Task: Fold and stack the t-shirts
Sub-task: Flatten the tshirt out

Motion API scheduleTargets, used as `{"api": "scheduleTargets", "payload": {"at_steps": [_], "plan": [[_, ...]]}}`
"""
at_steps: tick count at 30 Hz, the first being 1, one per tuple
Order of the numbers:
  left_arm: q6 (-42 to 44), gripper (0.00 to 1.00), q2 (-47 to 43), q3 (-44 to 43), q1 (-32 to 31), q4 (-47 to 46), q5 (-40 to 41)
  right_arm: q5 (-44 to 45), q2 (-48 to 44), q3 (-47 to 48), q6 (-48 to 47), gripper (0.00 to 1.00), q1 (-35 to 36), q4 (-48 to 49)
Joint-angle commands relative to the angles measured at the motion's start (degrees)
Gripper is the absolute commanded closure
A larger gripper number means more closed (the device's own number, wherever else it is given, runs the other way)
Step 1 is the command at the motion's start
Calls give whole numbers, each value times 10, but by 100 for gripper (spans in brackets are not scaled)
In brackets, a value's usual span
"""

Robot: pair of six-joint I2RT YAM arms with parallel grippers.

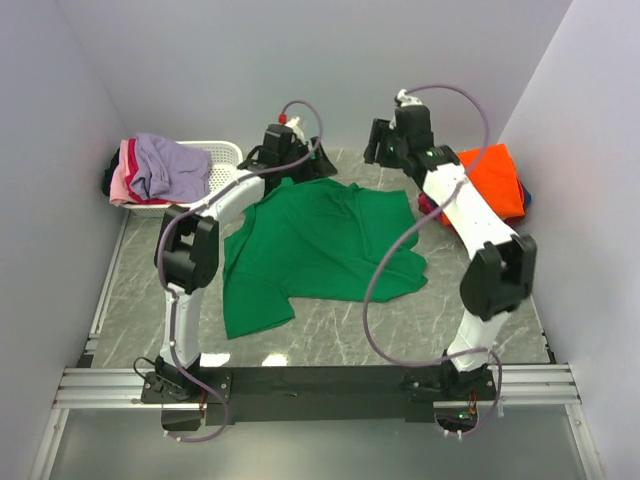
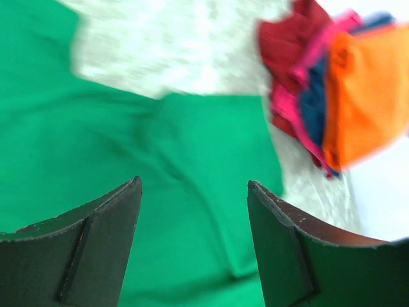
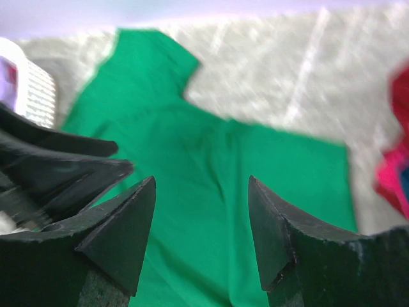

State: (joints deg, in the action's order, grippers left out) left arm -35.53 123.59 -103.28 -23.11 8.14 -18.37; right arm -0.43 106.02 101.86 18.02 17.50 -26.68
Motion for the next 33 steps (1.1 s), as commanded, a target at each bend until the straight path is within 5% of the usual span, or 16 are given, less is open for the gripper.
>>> {"api": "scheduleTargets", "payload": {"at_steps": [1, 11, 33], "plan": [[17, 27, -44, 47, -35, -19, 30, 62, -47, -113, -14, 34, 3, 7], [40, 27, -22, 76, -109, 38, 143, 73, -58, -293, 24, 33, -11, 45], [84, 26, 96, -56, -109, 145, 236, 32, 84, -229, 72, 33, -20, 44]]}}
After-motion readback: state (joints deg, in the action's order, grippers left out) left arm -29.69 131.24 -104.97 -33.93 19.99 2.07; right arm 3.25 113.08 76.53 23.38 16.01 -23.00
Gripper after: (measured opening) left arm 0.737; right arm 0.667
